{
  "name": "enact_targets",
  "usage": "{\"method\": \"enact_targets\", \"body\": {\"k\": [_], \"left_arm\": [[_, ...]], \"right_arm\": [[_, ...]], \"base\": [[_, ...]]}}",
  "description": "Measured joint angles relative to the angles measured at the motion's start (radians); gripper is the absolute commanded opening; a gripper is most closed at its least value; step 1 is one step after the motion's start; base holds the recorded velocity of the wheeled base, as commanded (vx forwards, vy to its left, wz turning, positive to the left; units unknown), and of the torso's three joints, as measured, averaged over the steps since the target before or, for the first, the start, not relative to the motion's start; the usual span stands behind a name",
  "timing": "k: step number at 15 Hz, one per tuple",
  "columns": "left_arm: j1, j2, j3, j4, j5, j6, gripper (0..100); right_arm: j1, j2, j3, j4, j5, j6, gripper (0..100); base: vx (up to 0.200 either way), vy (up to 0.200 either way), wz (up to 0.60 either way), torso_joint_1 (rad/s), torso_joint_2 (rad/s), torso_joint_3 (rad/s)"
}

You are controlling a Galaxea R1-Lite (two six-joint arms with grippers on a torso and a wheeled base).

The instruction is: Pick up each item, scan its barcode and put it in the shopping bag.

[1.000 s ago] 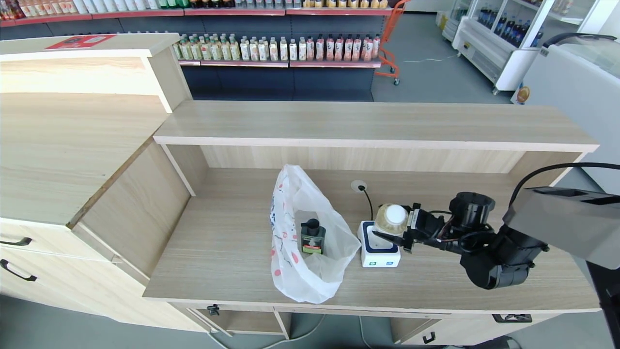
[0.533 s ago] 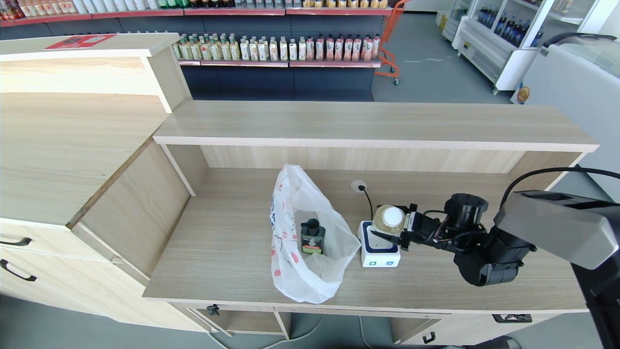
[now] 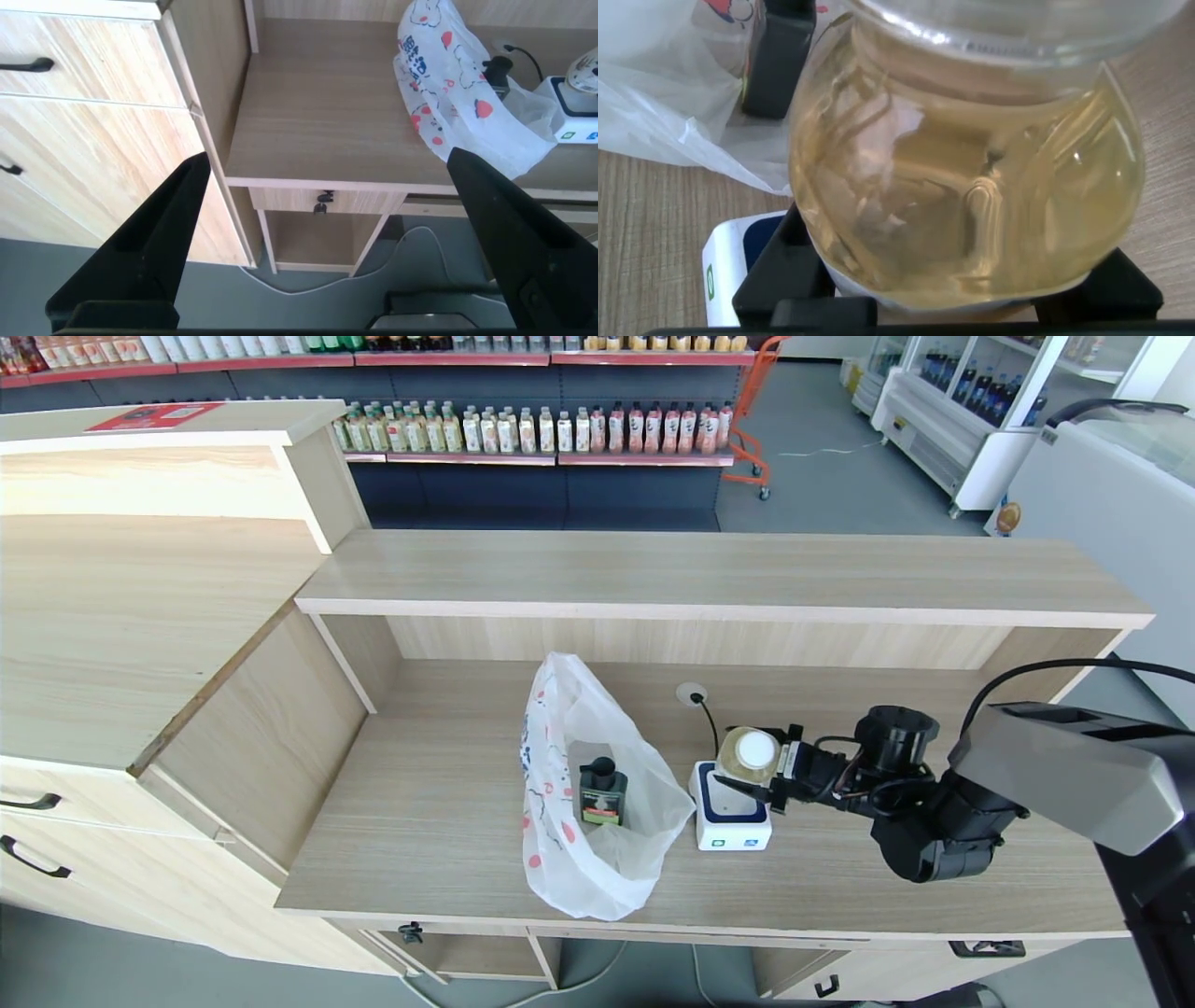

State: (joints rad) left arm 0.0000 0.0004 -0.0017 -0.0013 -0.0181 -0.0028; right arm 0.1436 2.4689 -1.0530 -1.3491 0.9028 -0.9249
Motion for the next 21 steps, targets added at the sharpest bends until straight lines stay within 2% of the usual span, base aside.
{"method": "enact_targets", "body": {"k": [13,18,21], "left_arm": [[0.000,0.000,0.000,0.000,0.000,0.000,100],[0.000,0.000,0.000,0.000,0.000,0.000,100],[0.000,0.000,0.000,0.000,0.000,0.000,100]], "right_arm": [[-0.014,-0.003,0.008,0.000,0.014,0.020,0],[-0.037,-0.164,0.096,0.008,0.005,0.311,0],[-0.045,-0.311,0.249,0.022,-0.093,0.564,0]], "base": [[0.000,0.000,0.00,0.000,0.00,0.000],[0.000,0.000,0.00,0.000,0.00,0.000],[0.000,0.000,0.00,0.000,0.00,0.000]]}}
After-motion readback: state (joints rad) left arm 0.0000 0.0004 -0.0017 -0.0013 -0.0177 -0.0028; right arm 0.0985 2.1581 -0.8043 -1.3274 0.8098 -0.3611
